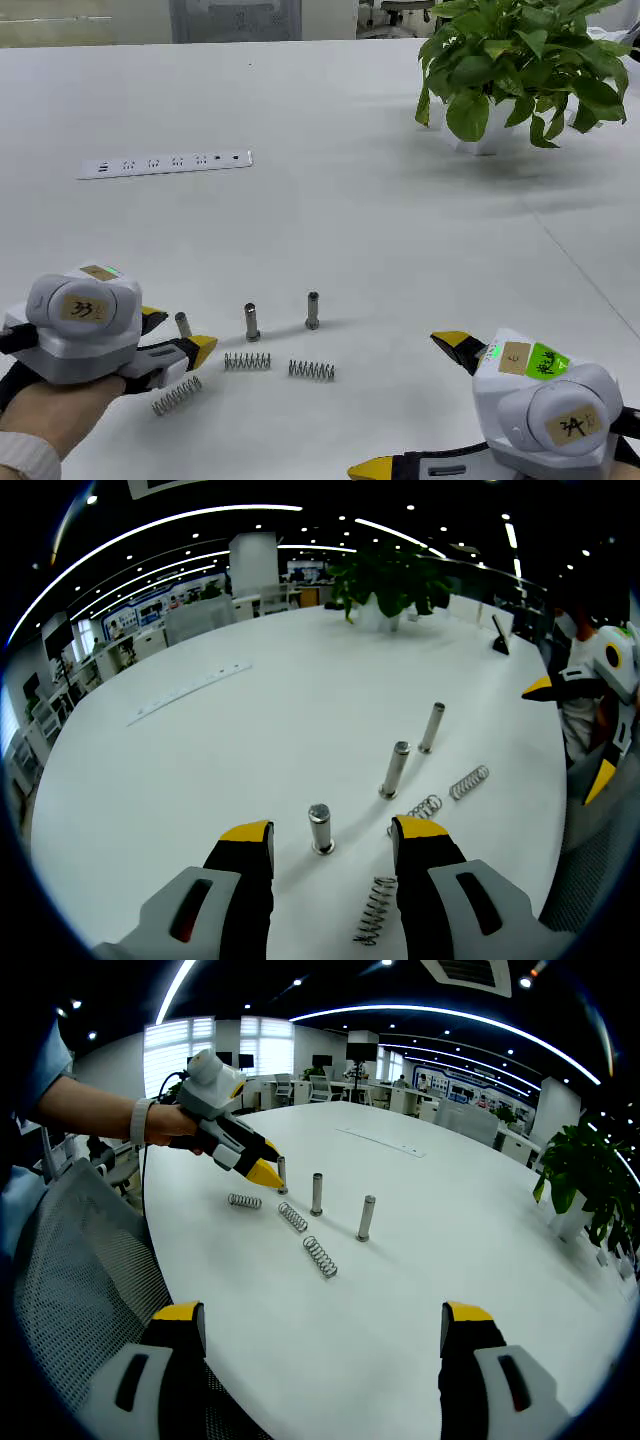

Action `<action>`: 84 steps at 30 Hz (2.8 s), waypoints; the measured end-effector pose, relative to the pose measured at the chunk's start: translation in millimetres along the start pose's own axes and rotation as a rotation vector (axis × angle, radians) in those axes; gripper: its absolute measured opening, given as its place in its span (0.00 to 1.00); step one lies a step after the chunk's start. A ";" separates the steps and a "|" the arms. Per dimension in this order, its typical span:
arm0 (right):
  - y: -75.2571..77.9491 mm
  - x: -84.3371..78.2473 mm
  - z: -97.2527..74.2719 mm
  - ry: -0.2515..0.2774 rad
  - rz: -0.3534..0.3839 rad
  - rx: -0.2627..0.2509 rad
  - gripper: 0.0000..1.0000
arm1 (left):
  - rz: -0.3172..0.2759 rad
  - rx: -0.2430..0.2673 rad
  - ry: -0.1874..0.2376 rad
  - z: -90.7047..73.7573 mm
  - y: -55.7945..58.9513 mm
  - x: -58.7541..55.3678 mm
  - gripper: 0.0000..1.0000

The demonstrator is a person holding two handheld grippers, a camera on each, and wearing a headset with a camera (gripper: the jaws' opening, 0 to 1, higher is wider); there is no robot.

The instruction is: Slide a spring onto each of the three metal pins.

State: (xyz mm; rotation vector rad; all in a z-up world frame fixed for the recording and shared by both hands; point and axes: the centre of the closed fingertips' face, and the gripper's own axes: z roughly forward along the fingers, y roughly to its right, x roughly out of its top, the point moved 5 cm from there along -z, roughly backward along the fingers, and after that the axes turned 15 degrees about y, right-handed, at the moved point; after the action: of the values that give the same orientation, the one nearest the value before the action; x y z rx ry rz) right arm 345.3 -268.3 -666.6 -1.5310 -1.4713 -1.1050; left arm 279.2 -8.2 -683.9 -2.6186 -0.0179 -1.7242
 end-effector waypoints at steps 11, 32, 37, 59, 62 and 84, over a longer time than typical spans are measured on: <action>-1.3 -0.6 0.8 -0.006 -0.003 0.007 0.99 | -0.016 -0.093 0.037 -12.0 6.9 -0.4 0.80; -3.4 -0.4 1.3 -0.011 -0.006 0.014 0.99 | 0.067 -0.223 -0.037 -44.9 22.8 -18.6 0.96; -3.3 -0.9 1.4 -0.012 -0.006 0.015 0.99 | 0.076 -0.233 -0.084 -49.5 23.1 -25.2 0.86; -1.8 -3.6 0.8 -0.022 -0.005 0.013 0.99 | 0.098 -0.188 -0.232 -43.6 16.4 -39.3 0.37; -1.8 -4.0 0.9 -0.022 -0.004 0.014 0.99 | 0.096 -0.179 -0.246 -43.3 13.6 -42.8 0.33; -4.5 -4.3 1.7 -0.029 -0.006 0.024 0.99 | 0.192 -0.185 -0.357 -35.8 18.4 -44.9 0.13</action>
State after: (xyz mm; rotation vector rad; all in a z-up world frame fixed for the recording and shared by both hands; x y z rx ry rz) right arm 341.1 -268.0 -671.5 -1.5332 -1.5038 -1.0694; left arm 228.7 -27.2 -711.0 -2.9084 0.3943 -1.2387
